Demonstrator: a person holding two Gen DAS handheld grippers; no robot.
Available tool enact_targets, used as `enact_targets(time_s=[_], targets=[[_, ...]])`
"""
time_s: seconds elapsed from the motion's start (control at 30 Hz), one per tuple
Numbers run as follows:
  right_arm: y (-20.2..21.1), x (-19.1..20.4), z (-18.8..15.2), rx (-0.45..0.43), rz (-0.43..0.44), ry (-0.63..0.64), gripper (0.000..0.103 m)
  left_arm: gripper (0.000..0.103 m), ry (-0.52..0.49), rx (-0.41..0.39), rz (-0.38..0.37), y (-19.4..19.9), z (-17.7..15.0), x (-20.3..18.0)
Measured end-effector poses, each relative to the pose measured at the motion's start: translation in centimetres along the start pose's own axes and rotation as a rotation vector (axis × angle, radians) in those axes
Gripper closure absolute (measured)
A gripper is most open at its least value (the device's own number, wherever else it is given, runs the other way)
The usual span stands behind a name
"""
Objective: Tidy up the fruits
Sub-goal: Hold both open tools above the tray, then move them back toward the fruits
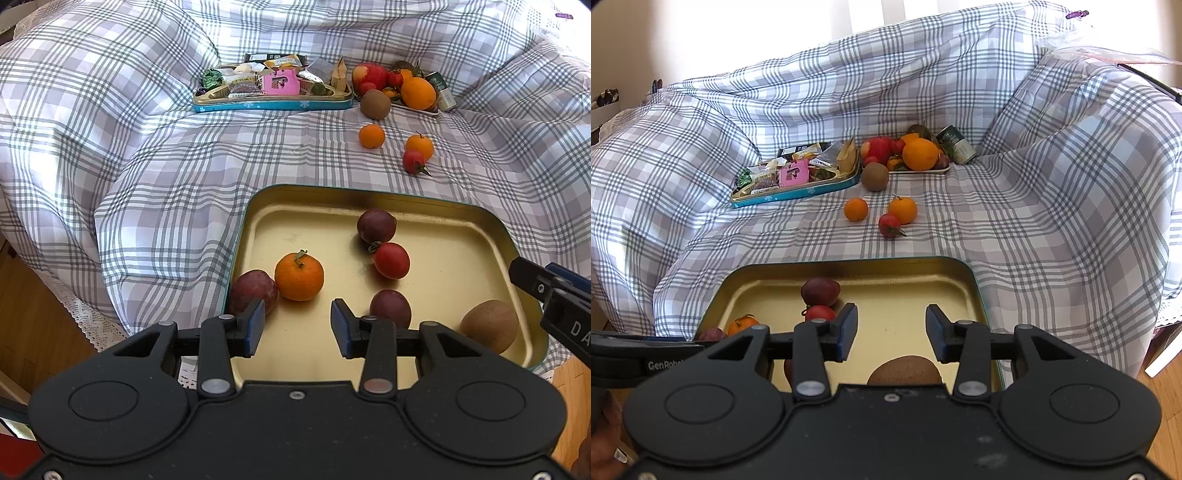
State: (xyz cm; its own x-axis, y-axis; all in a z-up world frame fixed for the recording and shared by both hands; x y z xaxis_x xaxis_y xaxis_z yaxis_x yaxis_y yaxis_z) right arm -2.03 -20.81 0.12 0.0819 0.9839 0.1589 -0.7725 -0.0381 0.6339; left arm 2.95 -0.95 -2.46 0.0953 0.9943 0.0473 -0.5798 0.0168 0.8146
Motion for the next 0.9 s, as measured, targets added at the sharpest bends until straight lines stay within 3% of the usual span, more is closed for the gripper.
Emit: enact_targets(time_s=[0.37, 0.67, 0.9], targets=[[-0.4, -0.3, -0.1, 0.012, -0.028, 0.007, 0.044, 0.054, 0.004, -0.02, 0.022, 0.0, 0.1, 0.1], [-0.9, -0.5, 0.0, 0.02, -0.005, 0.018, 0.044, 0.054, 0.021, -0.107, 0.077, 0.4, 0.7, 0.3], [-2.0, -1.3, 0.0, 0.045, -0.008, -0.02, 0.044, 0.054, 0.005, -0.075, 0.039, -0.5, 1.4, -0.1]])
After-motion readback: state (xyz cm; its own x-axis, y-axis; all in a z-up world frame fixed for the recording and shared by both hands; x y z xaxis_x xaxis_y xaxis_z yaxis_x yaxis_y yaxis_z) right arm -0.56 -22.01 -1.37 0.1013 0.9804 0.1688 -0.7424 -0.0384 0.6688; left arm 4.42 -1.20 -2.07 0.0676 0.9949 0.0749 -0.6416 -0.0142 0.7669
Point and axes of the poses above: each gripper's, at about its wrist camera, not at the fingertips, and y roughly against the way its jaws point, x to its left, z to its top, the point moved 3 cm from there along -y, roughly the way its jaws point, and after that the axes turned 5 degrees about z, right-handed, at the moved point
